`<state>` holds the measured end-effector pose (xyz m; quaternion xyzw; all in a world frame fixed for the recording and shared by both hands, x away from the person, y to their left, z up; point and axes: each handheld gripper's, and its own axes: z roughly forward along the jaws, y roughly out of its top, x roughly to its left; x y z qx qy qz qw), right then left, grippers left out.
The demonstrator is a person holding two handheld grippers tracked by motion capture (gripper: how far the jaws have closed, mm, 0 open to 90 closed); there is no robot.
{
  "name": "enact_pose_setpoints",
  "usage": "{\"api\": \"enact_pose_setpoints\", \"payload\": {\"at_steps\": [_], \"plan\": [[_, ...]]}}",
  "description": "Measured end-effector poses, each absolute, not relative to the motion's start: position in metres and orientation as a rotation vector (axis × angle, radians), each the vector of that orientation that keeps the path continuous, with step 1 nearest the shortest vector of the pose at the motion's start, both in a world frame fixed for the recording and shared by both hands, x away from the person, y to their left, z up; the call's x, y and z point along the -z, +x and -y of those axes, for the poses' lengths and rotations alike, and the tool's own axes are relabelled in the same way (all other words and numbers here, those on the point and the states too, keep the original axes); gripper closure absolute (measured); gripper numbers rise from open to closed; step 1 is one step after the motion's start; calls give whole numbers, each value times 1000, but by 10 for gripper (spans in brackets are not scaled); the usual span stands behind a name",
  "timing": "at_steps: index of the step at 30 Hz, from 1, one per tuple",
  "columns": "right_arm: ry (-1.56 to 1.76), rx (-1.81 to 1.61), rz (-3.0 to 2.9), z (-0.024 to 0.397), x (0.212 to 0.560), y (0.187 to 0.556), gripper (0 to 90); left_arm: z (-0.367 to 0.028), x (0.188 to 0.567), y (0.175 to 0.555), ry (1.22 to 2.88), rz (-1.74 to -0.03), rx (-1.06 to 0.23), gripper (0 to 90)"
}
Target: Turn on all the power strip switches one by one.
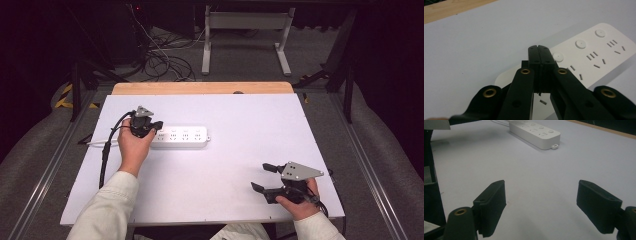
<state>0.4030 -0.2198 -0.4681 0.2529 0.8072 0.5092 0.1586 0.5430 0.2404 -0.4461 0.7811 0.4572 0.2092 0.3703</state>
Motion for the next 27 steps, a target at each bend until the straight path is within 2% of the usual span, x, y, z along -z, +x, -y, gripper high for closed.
{"api": "enact_pose_setpoints", "payload": {"at_steps": [27], "plan": [[721, -1458, -2312, 220, 469, 403, 236, -238, 459, 551, 2029, -1208, -532, 900]]}}
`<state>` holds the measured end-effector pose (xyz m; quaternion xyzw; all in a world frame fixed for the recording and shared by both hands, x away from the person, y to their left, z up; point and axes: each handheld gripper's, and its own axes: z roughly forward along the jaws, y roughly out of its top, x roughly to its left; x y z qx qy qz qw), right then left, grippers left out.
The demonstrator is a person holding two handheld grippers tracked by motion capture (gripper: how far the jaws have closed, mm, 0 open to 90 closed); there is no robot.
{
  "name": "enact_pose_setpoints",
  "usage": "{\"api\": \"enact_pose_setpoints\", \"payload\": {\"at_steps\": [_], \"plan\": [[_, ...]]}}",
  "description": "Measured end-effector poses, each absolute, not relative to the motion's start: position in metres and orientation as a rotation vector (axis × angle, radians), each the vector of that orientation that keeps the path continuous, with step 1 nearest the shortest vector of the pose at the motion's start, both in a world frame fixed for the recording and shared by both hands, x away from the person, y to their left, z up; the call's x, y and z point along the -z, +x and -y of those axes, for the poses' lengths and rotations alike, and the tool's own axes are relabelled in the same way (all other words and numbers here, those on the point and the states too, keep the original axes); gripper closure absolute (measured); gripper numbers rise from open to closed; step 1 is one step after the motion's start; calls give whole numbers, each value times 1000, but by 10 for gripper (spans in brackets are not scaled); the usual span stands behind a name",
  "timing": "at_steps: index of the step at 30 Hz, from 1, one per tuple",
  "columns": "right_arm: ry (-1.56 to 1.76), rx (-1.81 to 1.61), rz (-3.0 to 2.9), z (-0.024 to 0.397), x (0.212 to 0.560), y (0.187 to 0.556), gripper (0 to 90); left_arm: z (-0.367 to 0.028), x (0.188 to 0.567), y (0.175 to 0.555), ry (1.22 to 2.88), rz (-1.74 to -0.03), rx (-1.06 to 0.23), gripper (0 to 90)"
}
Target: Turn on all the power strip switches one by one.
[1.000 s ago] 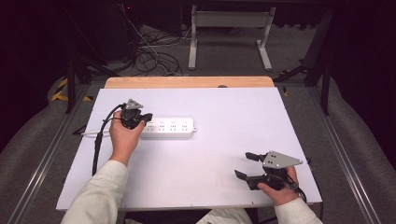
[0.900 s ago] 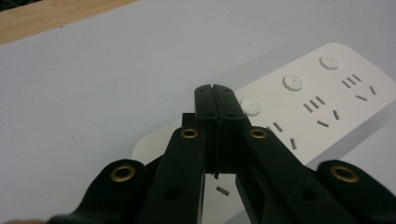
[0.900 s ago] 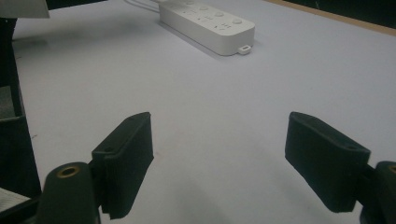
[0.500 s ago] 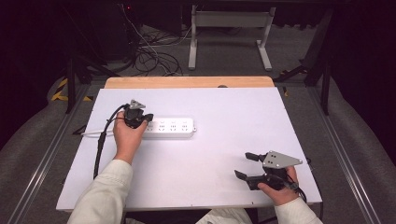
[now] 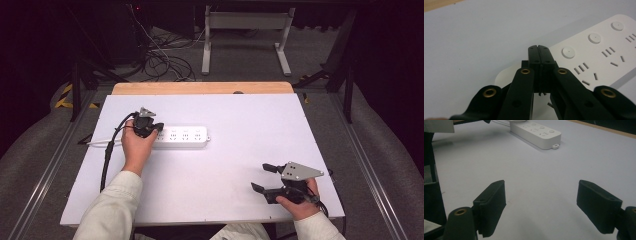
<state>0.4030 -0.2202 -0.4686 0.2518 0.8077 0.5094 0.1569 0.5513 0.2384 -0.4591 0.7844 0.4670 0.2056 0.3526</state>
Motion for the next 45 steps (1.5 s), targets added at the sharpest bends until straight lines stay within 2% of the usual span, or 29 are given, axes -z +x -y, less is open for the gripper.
{"api": "enact_pose_setpoints", "payload": {"at_steps": [22, 45], "plan": [[713, -1462, -2321, 220, 469, 402, 236, -233, 462, 551, 2054, -1179, -579, 900], [704, -1466, -2323, 220, 469, 401, 236, -235, 466, 550, 2000, -1224, -539, 900]]}}
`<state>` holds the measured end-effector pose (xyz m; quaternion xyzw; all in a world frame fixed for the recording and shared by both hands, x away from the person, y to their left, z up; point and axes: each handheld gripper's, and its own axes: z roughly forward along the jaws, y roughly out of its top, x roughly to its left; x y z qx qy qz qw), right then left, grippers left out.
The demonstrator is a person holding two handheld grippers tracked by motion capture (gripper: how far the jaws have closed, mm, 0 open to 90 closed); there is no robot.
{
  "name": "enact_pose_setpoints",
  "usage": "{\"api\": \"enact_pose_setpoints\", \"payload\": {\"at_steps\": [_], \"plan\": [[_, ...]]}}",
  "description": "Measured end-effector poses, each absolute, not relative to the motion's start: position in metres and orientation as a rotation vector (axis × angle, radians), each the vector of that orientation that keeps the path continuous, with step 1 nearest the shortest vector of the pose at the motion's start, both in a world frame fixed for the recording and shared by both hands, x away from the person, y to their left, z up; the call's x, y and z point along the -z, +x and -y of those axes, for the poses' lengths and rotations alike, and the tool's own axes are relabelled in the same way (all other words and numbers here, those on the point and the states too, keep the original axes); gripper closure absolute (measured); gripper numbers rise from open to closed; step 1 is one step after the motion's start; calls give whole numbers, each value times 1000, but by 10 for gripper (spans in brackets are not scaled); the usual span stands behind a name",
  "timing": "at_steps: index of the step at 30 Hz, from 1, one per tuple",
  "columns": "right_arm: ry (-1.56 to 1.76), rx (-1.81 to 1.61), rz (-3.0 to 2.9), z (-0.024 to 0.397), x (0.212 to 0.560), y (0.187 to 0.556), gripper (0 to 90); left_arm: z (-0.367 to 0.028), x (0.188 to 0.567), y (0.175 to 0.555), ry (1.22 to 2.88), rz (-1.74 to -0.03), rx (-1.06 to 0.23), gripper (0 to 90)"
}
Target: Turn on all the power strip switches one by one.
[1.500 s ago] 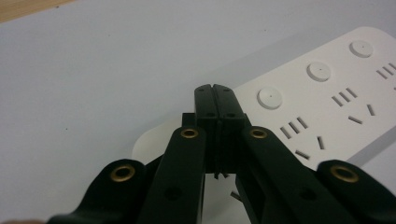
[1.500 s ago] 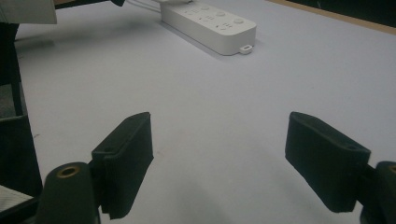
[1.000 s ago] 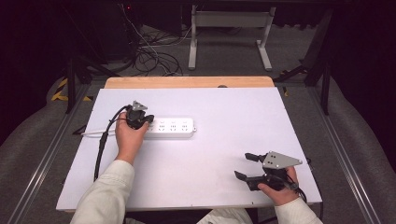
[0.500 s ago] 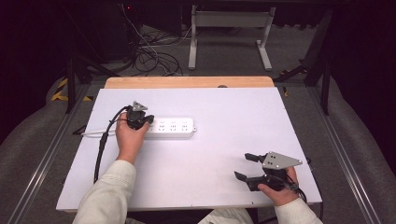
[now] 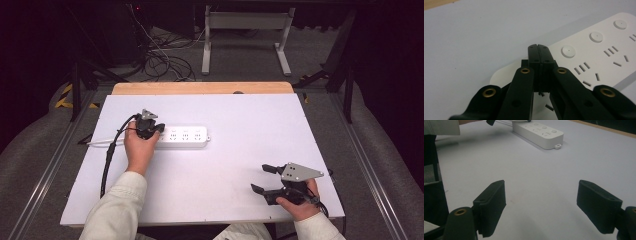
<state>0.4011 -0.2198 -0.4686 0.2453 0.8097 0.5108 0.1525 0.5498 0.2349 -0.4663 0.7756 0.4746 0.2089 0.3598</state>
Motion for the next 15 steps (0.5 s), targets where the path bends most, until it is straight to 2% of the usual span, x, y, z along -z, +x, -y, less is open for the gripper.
{"api": "enact_pose_setpoints", "payload": {"at_steps": [15], "plan": [[699, -1468, -2331, 219, 469, 401, 236, -234, 470, 550, 1976, -1223, -556, 900]]}}
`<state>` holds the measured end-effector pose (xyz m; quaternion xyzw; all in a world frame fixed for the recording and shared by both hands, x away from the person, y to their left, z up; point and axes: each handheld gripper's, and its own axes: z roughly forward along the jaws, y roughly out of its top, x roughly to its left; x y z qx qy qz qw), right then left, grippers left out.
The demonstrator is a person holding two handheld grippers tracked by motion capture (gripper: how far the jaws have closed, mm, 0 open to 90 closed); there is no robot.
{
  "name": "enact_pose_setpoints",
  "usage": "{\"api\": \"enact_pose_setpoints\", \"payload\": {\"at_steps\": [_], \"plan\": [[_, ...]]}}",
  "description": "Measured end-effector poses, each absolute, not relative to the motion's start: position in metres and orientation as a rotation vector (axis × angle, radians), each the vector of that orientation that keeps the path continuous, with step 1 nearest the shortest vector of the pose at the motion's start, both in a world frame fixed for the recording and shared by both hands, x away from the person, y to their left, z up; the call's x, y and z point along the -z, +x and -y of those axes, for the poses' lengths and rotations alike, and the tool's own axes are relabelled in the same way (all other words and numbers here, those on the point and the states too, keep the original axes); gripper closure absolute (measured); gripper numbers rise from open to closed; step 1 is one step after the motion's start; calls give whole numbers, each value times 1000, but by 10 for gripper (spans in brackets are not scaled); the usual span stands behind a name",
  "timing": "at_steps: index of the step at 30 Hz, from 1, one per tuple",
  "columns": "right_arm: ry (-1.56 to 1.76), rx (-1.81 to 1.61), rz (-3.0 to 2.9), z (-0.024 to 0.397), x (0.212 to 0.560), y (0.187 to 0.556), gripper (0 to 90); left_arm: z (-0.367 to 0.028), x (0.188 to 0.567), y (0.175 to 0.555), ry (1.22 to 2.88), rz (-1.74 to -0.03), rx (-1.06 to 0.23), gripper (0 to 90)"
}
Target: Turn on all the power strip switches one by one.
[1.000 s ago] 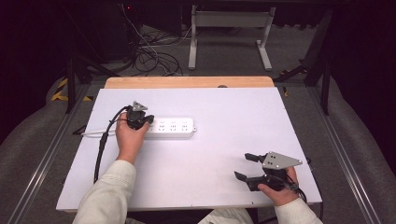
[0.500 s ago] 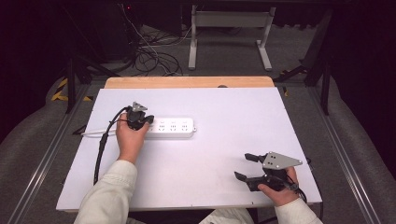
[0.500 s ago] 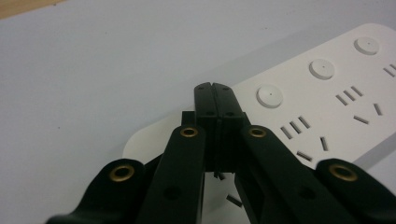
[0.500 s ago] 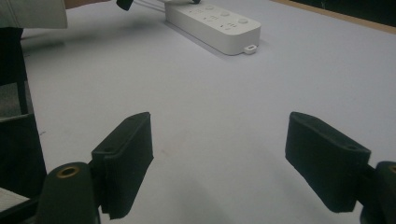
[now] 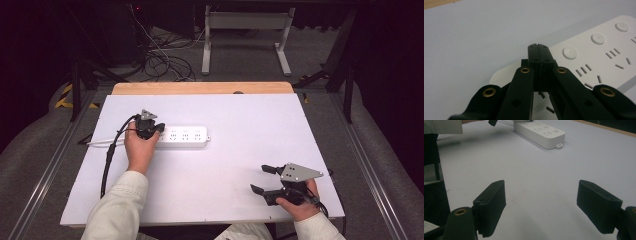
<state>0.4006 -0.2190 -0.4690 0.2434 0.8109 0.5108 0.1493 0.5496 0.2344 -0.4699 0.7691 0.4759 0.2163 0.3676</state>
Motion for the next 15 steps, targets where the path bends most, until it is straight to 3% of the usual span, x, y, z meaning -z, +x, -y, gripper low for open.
{"api": "enact_pose_setpoints", "payload": {"at_steps": [15], "plan": [[701, -1470, -2326, 219, 469, 402, 235, -228, 453, 546, 1982, -1174, -542, 900]]}}
